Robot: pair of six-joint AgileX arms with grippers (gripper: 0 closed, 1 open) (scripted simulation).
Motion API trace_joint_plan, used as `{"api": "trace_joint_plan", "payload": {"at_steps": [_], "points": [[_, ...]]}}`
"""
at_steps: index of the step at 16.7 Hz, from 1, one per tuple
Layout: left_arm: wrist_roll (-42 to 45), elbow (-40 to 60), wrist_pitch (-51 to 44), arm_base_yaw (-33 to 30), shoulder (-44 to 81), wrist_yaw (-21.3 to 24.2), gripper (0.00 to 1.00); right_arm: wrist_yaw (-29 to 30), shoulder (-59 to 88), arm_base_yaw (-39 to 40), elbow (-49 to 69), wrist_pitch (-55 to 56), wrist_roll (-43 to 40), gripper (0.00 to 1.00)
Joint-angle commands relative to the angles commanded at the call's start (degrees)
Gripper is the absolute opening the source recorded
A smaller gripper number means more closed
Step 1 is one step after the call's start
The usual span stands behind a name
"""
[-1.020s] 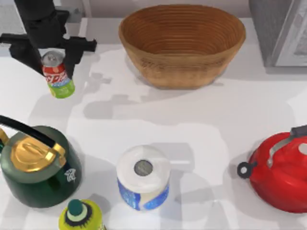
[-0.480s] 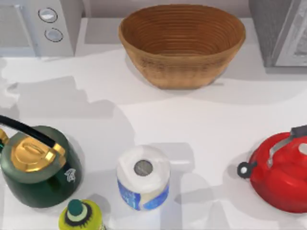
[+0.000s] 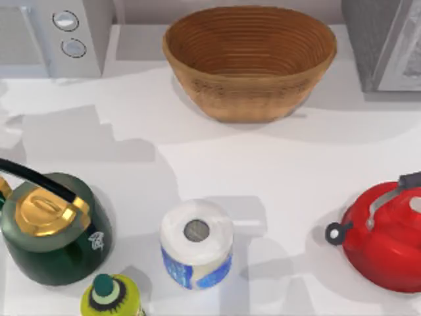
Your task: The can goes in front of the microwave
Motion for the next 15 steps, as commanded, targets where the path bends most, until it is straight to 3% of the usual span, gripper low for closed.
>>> {"api": "trace_joint_plan", "payload": {"at_steps": [4, 15], "points": [[0.00, -0.25, 0.25, 0.02, 0.00, 0.02, 0.00, 0.00, 0.00, 0.00, 0.00, 0.00, 0.00, 1.00], [0.00, -0.25, 0.25, 0.02, 0.00, 0.02, 0.83, 0.00, 0.00, 0.00, 0.00, 0.00, 0.00, 1.00]]}}
